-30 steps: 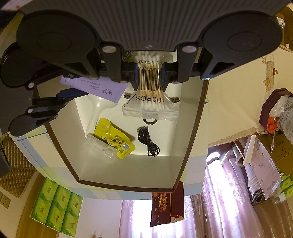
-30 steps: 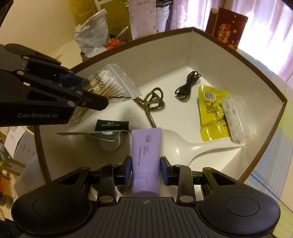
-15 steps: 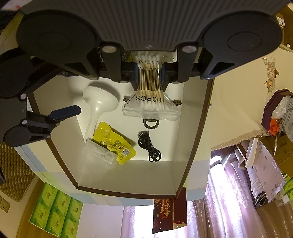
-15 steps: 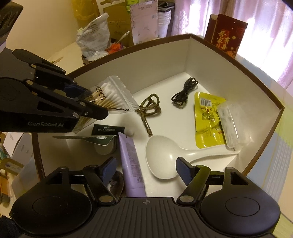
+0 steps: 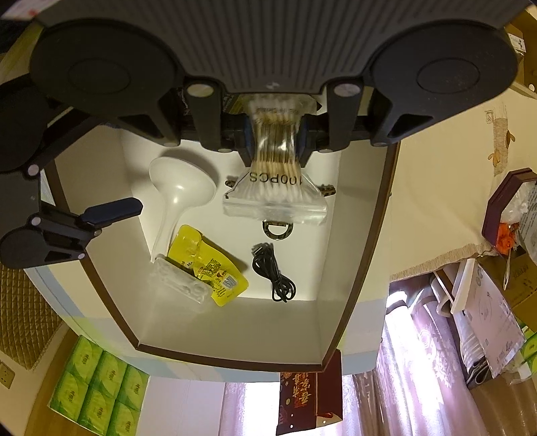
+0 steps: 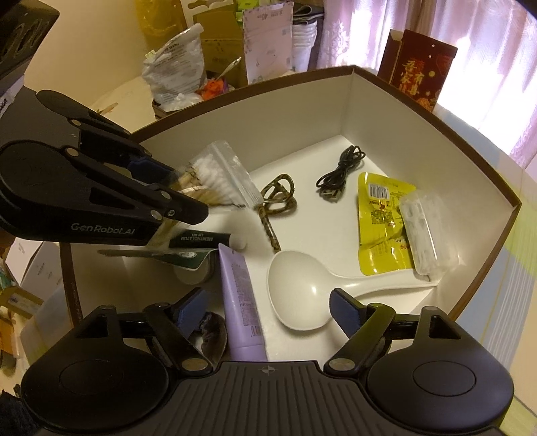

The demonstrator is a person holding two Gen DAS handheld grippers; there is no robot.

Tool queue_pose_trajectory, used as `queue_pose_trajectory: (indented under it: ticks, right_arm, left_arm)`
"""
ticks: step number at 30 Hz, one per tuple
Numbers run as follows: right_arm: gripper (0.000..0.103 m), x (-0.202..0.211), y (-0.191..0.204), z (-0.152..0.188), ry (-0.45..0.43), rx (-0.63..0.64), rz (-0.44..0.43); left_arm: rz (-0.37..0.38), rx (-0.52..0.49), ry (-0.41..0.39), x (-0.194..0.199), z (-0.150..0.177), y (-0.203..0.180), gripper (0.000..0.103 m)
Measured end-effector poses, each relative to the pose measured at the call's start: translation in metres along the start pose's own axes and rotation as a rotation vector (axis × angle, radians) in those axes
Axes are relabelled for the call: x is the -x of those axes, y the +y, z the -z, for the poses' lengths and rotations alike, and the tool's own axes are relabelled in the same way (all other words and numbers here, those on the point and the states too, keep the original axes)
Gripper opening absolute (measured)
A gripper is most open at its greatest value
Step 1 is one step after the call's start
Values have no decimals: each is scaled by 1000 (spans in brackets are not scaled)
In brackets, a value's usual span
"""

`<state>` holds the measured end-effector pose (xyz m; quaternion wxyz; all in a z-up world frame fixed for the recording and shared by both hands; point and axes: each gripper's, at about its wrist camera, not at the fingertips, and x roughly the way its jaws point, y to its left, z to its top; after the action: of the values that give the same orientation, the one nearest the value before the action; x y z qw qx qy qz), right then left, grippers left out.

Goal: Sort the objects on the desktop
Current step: 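Open both tools to drop the swab bag and tube into the box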

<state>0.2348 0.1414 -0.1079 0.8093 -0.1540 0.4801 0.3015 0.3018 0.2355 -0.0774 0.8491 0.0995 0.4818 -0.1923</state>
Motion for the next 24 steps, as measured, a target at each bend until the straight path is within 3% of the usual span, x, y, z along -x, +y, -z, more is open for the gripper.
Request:
queue_pose_trajectory:
  ticks: [2,4,7,24]
  right_arm:
    - [84,1,1,0,0,11,8]
    - [91,2,2,1,-5,15,13]
    - [93,3,1,1,-9,9,9]
    - [99,11,2,4,-24,23,24]
  left_arm:
    - [0,3,-1,0,0,0,26]
    - [-1,8,-10,3,0,0,43]
    - [-15,0,-23,5,0,-1,52]
    - [-21,9,-19,10,1,-6,73]
